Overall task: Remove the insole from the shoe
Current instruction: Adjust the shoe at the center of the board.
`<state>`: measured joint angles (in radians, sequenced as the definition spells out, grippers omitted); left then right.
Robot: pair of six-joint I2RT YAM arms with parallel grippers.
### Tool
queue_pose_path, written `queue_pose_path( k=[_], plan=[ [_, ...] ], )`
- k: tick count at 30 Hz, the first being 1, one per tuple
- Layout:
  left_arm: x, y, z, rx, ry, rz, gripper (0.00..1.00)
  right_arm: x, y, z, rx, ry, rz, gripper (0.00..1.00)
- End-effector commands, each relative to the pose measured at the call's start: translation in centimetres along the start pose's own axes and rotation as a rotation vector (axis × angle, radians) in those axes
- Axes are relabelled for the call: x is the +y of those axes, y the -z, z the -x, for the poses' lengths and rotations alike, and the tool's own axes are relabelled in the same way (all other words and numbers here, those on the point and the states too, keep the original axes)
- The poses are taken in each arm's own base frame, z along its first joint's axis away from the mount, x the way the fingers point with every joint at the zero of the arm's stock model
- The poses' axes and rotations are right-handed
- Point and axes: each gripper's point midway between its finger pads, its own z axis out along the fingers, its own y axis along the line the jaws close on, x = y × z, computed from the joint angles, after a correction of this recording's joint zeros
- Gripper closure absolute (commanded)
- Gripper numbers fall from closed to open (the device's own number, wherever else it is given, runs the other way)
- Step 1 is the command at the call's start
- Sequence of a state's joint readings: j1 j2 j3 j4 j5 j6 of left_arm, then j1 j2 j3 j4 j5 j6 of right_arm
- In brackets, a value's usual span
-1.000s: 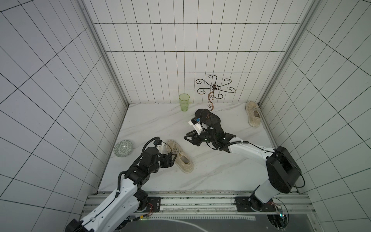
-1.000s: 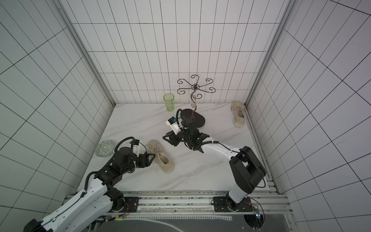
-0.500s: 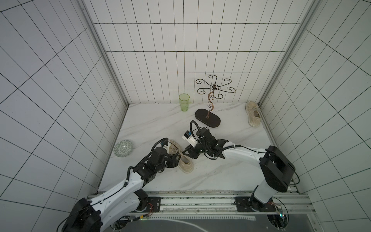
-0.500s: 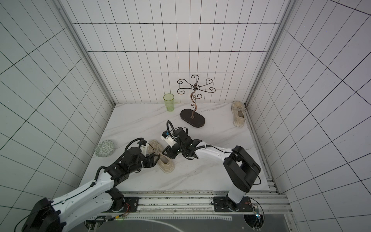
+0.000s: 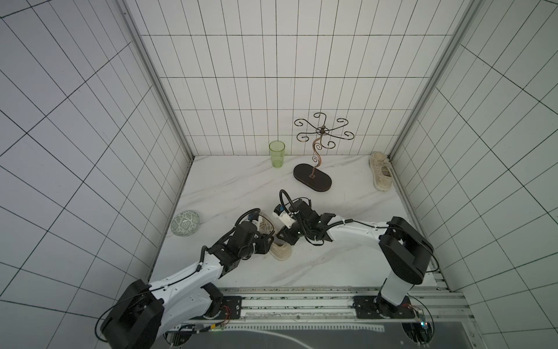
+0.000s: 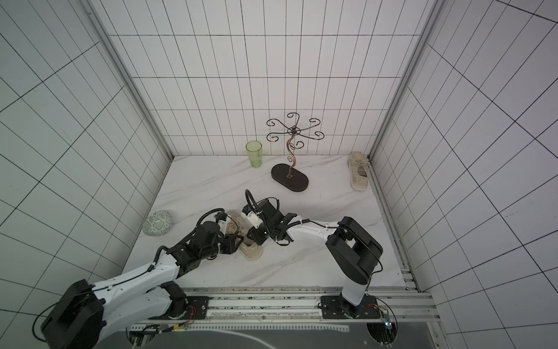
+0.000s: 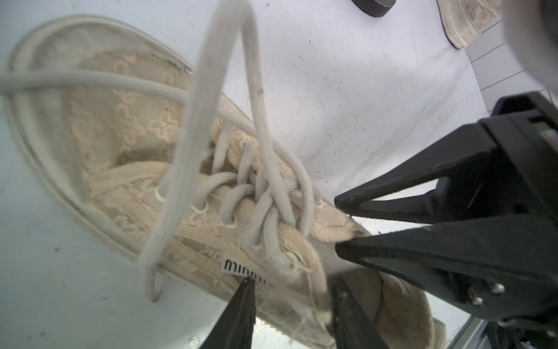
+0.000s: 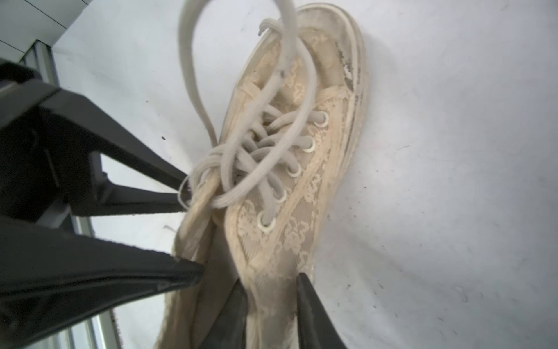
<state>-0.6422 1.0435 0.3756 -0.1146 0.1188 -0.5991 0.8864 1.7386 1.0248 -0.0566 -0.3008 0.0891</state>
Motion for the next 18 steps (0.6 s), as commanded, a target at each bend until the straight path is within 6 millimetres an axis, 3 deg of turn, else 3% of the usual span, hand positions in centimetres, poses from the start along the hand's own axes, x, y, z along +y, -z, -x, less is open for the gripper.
queue_pose_path(
  k=[1, 5, 9, 13, 18],
  plan=[
    [0.2, -0.5, 0.0, 0.014, -0.024, 0.024, 0.77, -1.7, -0.1, -1.5, 0.041, -0.012, -0.103, 0.87],
    [0.8, -0.4, 0.3, -0.009, -0.022, 0.058, 1.00, -2.4, 0.2, -0.6, 0.017, -0.027, -0.128, 0.98],
    [0.5, 0.2, 0.4, -0.032, -0.035, 0.036, 1.00, -4.8, 1.0, 0.5, -0.026, -0.099, -0.185, 1.00],
    [1.1, 0.3, -0.8, -0.015, -0.042, 0.036, 1.00, -7.7, 2.6, 1.7, -0.099, -0.177, -0.226, 1.00],
    [0.9, 0.0, -1.3, 0.001, -0.058, 0.009, 1.00, -9.6, 2.3, 1.5, -0.090, -0.219, -0.234, 1.00]
  ],
)
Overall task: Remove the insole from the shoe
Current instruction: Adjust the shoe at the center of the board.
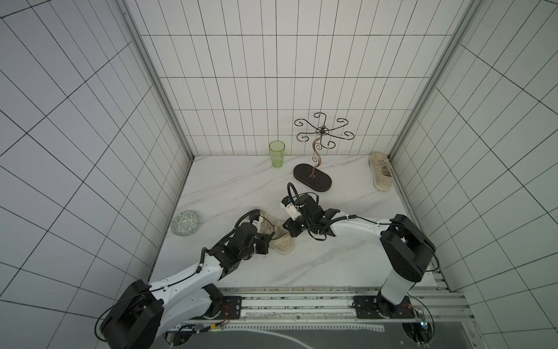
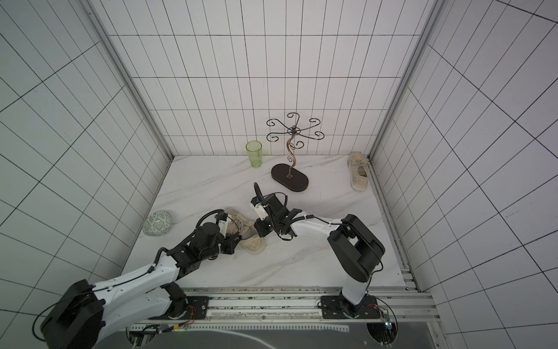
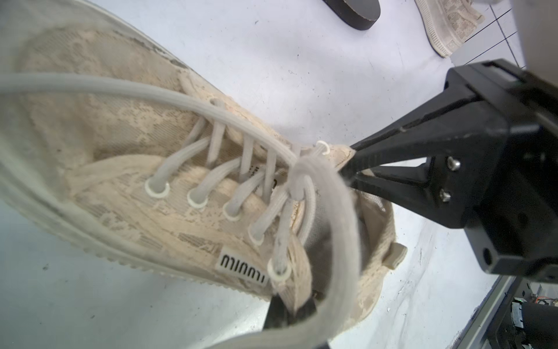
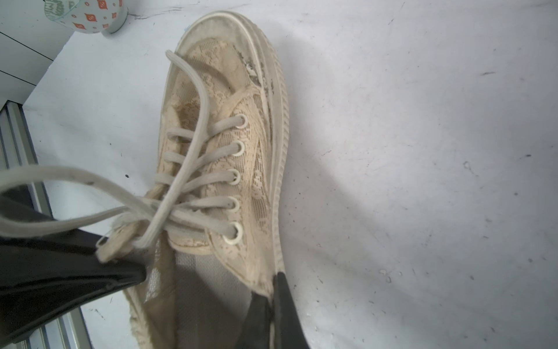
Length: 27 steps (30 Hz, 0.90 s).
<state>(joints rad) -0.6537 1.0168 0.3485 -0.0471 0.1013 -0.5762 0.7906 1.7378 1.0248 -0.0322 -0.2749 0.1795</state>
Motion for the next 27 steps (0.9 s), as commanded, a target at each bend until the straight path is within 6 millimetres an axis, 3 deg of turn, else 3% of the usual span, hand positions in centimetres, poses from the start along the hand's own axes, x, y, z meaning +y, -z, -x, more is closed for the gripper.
queue_pose_path(
  k=[1, 4, 8, 12, 20, 24, 27],
  plan=[
    [1.2, -0.3, -2.1, 0.067, -0.022, 0.026, 1.00, -4.8, 0.6, 1.0, -0.036, -0.064, -0.123, 1.00],
    [1.3, -0.9, -2.6, 0.094, -0.020, 0.030, 1.00, -3.3, 0.1, 0.9, -0.012, -0.058, -0.030, 0.94],
    [2.0, -1.7, -3.0, 0.120, -0.010, 0.060, 1.00, -1.2, 1.6, 2.6, -0.030, -0.007, 0.011, 0.67],
    [2.3, -2.1, -3.2, 0.129, -0.006, 0.065, 1.00, 0.7, 2.9, 3.3, 0.003, 0.037, 0.034, 0.59],
    [3.1, -1.4, -3.3, 0.096, 0.037, 0.033, 1.00, 4.4, 5.3, 6.4, -0.069, 0.038, 0.120, 0.67],
    [3.2, -1.2, -3.2, 0.088, 0.037, 0.025, 1.00, 6.6, 4.8, 7.6, -0.071, 0.052, 0.183, 0.74],
    [3.3, -1.3, -3.3, 0.093, 0.043, 0.023, 1.00, 7.7, 3.5, 7.1, -0.040, 0.057, 0.217, 0.81]
  ],
)
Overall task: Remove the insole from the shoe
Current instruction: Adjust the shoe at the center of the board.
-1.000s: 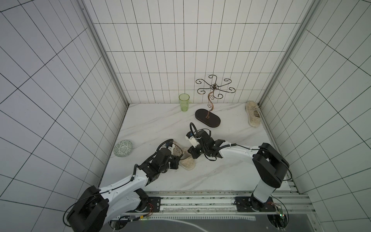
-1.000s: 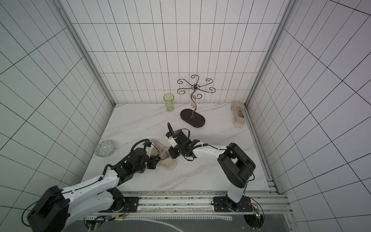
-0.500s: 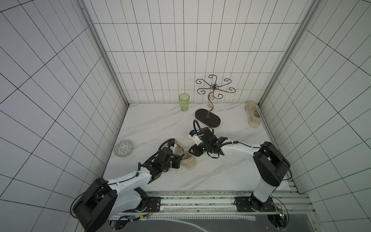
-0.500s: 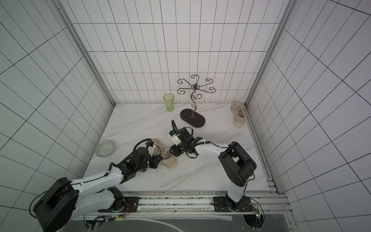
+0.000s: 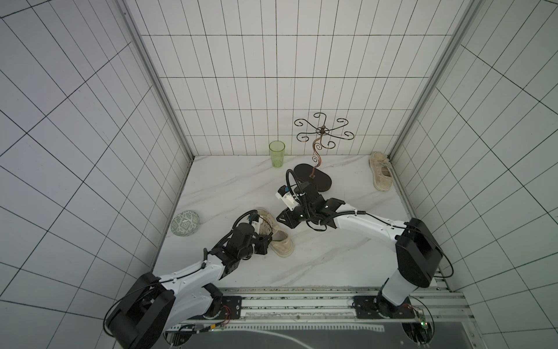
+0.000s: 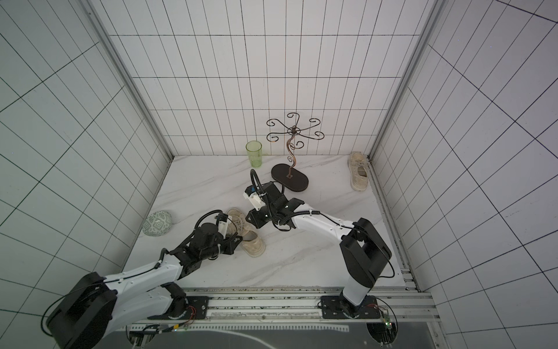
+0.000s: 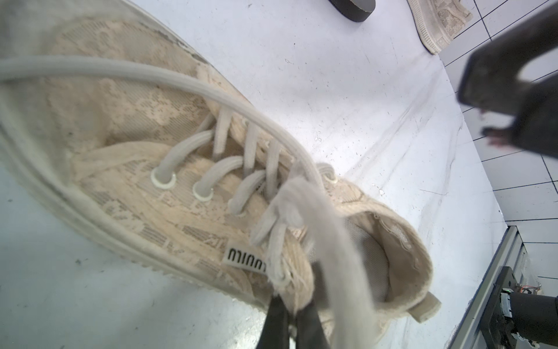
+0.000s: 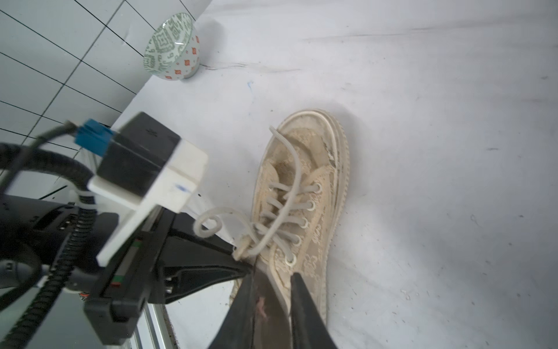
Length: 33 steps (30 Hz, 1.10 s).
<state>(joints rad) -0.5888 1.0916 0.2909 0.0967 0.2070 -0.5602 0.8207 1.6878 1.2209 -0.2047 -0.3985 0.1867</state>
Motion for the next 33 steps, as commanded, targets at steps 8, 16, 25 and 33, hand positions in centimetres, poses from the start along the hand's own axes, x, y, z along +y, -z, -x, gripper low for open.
queue_pose_path(
  k=[8, 16, 25, 33],
  plan=[
    [2.5, 0.0, -2.5, 0.074, 0.026, 0.077, 1.00, 2.4, -2.4, -1.4, 0.096, 0.007, 0.061, 0.93],
    [2.4, 0.0, -2.5, 0.070, 0.024, 0.069, 1.00, 1.0, -4.1, -5.2, 0.235, 0.037, -0.044, 0.94],
    [2.2, 0.2, -2.3, 0.066, 0.017, 0.065, 1.00, -2.0, -4.0, -6.9, 0.324, 0.053, -0.203, 0.80],
    [1.8, 0.2, -2.2, 0.070, 0.008, 0.050, 1.00, -3.3, -3.8, -6.2, 0.337, 0.051, -0.288, 0.66]
  ],
)
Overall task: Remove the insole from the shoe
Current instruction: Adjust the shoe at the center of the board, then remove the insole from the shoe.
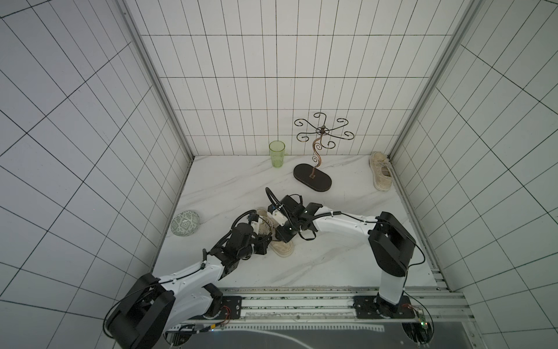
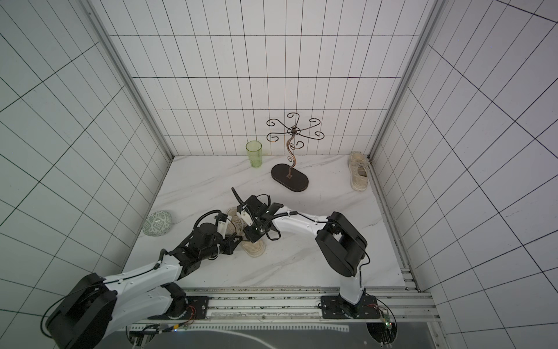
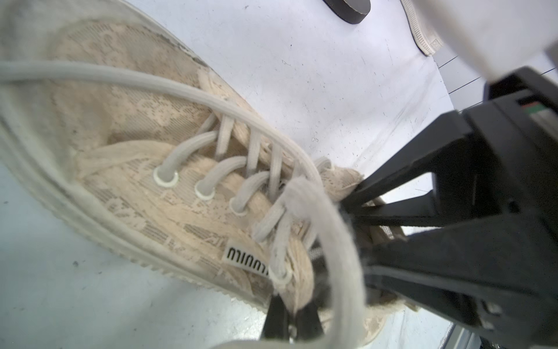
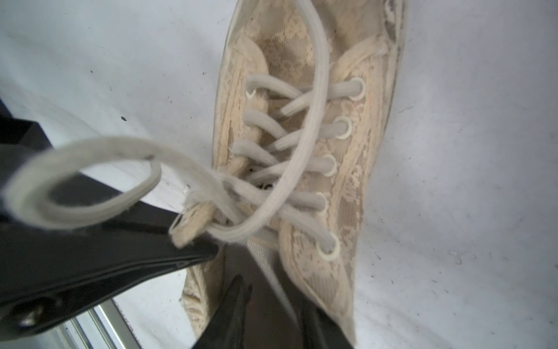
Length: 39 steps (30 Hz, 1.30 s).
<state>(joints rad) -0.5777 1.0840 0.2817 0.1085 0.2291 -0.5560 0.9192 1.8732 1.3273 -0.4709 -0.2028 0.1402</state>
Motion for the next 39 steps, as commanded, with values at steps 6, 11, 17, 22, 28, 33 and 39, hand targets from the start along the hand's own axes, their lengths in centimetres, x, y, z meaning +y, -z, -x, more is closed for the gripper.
queue_pose_path(
  k=[6, 11, 17, 22, 28, 33, 39],
  plan=[
    [1.8, 0.0, -2.2, 0.077, 0.004, 0.060, 1.00, -1.9, -0.6, 0.6, 0.050, -0.005, -0.110, 0.61],
    [1.7, 0.0, -2.2, 0.079, 0.001, 0.054, 1.00, -2.7, -1.2, 0.7, 0.067, -0.028, -0.154, 0.59],
    [1.6, -0.1, -2.3, 0.085, -0.004, 0.051, 1.00, -4.4, -1.0, 0.9, 0.064, -0.044, -0.254, 0.56],
    [1.6, -0.2, -2.4, 0.092, -0.005, 0.051, 1.00, -3.3, -3.1, -0.4, 0.118, -0.023, -0.159, 0.56],
    [1.7, -0.2, -2.5, 0.094, -0.002, 0.054, 1.00, -0.1, -5.4, -2.8, 0.198, 0.010, 0.090, 0.61],
    [1.8, -0.2, -2.5, 0.095, 0.000, 0.055, 1.00, 0.4, -5.5, -3.9, 0.214, -0.025, 0.197, 0.61],
    [1.8, -0.3, -2.6, 0.095, 0.001, 0.055, 1.00, 1.1, -4.9, -3.8, 0.191, -0.088, 0.321, 0.63]
  ],
)
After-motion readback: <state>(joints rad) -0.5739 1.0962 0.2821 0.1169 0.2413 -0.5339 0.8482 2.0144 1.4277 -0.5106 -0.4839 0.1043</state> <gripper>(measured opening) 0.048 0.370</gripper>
